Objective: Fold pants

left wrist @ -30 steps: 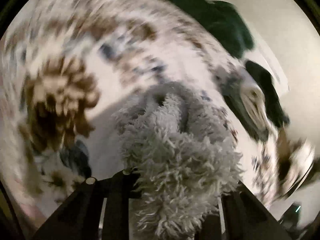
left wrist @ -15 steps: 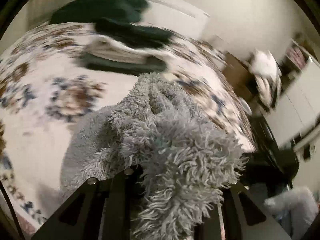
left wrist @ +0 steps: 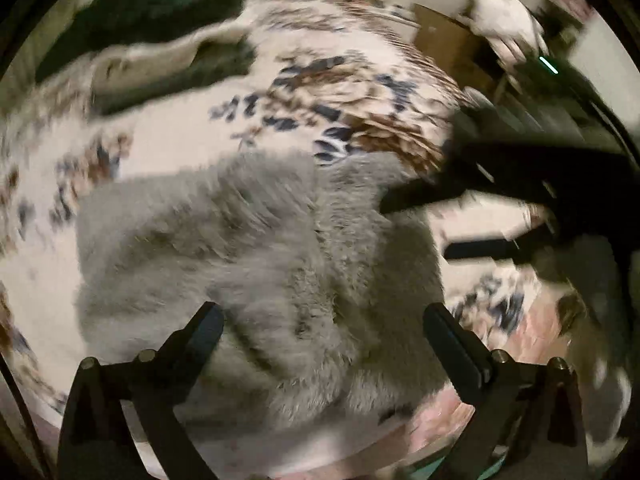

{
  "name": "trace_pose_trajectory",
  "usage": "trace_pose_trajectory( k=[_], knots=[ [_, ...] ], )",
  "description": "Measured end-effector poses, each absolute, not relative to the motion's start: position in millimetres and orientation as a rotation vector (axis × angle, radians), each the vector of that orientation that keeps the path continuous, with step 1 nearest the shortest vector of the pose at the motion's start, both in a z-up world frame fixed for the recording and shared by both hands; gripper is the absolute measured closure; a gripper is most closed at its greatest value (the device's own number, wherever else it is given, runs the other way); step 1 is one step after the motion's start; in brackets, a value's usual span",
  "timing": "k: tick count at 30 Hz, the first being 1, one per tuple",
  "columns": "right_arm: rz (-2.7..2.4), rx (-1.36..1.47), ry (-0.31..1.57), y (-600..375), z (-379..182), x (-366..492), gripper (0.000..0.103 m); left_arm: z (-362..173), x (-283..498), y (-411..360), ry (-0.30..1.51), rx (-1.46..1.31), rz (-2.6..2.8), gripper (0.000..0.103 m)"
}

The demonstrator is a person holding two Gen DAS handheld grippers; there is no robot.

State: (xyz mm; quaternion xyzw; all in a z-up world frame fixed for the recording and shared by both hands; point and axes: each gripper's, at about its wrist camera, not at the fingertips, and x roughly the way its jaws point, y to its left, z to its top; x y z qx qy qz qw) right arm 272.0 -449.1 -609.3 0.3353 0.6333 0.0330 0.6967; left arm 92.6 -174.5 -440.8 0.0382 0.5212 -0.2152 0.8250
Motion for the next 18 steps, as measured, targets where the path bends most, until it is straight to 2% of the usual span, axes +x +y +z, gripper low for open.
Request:
trace_pose_trajectory(
  k=[3,8,13,15,16,18],
  knots=[
    [0.160,0.760,1.384,-429,-604,279,0.011,-425,79,-165,1.086,0.114,-0.466,0.001],
    [0.285,0.757,1.405,-386,-628,299,0.009,-421,74,-104,1.117,0.056,-0.297,0.001],
    [0.271,0.704,1.602,-353,-685,317,0.010,-440,92,-25,1.215,-0.115,-0.092,0.001],
    [0.265,0.713,1.545,-355,-676,315,0.039,-445,100,-9,1.229,-0.137,-0.041,0.001],
    [0.274,0.702,1.533,-355,-672,314,0.069,-446,102,-5,1.233,-0.145,-0.031,0.001],
    [0.275,0.716,1.489,-365,-651,306,0.070,-443,107,5,1.225,-0.167,-0.014,0.001]
  ],
)
